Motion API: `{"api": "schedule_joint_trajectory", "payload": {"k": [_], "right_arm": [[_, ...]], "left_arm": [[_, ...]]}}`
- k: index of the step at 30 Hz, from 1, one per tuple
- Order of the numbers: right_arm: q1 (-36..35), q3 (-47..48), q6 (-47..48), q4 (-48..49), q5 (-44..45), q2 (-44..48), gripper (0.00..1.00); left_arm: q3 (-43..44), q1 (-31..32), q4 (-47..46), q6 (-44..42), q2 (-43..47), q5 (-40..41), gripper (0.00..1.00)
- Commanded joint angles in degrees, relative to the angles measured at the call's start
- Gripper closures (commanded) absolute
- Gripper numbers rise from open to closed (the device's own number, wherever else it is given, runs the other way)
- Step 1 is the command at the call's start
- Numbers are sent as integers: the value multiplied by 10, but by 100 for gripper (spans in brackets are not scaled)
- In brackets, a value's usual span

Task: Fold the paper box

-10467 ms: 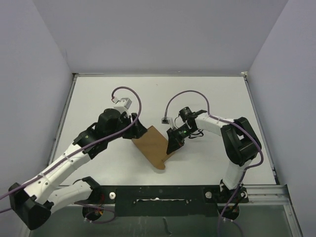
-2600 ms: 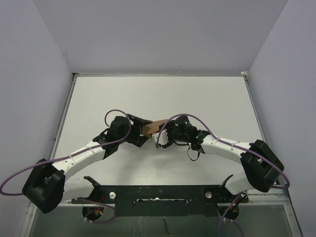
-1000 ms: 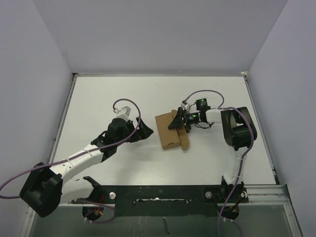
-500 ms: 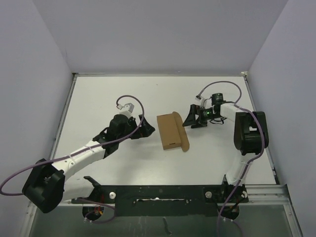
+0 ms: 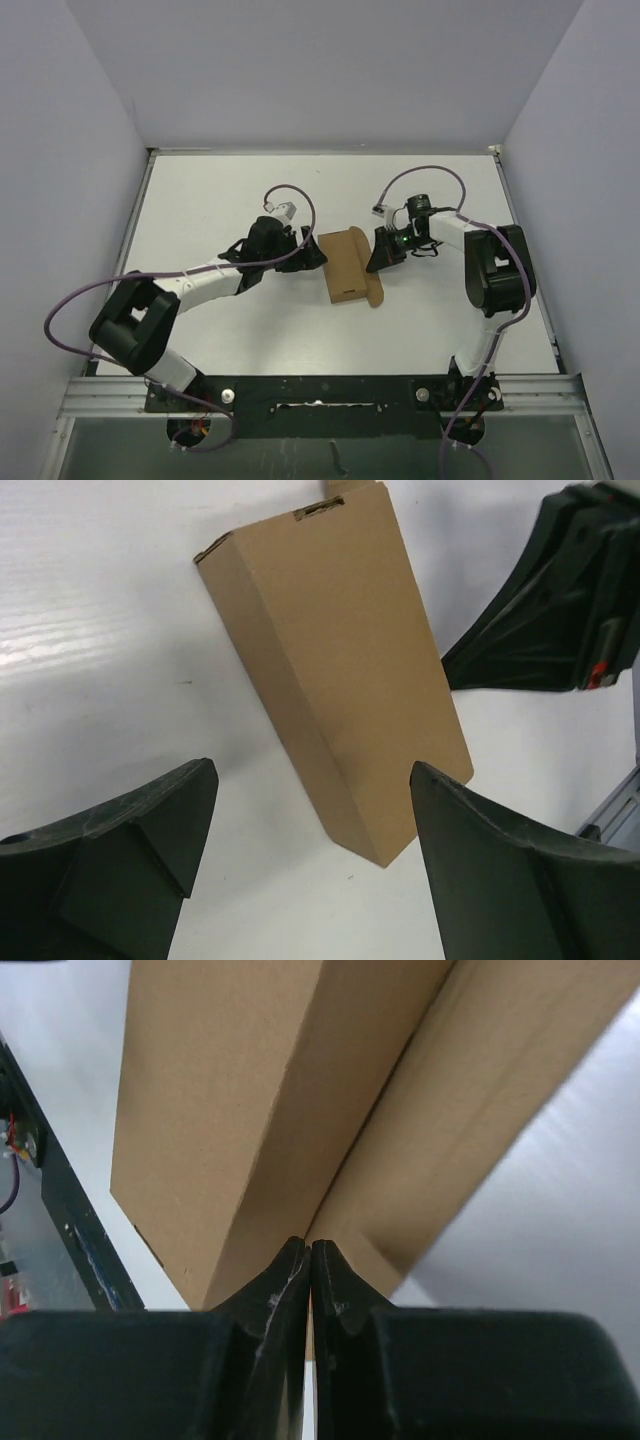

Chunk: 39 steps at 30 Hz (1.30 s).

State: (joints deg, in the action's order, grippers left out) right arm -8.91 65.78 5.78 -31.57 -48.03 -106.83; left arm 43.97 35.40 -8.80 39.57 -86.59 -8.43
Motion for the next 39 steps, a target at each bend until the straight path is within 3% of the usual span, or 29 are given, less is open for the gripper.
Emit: {"api": "schedule_joint_trajectory", "payload": {"k": [1, 11, 17, 22, 29, 32, 35, 37, 39], "right_arm": [[-27, 25, 7, -18, -16, -15, 97], [-103, 38, -17, 1, -66, -34, 96], [-110, 49, -5, -15, -64, -46, 94], [-74, 35, 65, -42, -39, 3, 89], [-53, -55, 250, -29, -91, 157, 64], [-61, -126, 398, -7, -146, 239, 37], [-63, -206, 591, -6, -205, 319, 9], [-62, -224, 712, -40, -222, 331, 4], [-63, -213, 776, -98, -217, 316, 5]], "left_arm": [[60, -4, -33, -5, -53, -41, 25], [119, -17, 18, -17, -141, -93, 45], [105, -38, 31, -26, -130, -108, 46], [88, -53, 40, -44, -74, -94, 39], [33, -53, 18, -102, 60, -53, 24], [-44, -55, -69, -90, 125, -49, 4], [-136, -70, -183, -24, 181, -58, 2], [-176, -80, -238, -2, 199, -82, 2], [-181, -80, -220, -2, 209, -91, 6]]}}
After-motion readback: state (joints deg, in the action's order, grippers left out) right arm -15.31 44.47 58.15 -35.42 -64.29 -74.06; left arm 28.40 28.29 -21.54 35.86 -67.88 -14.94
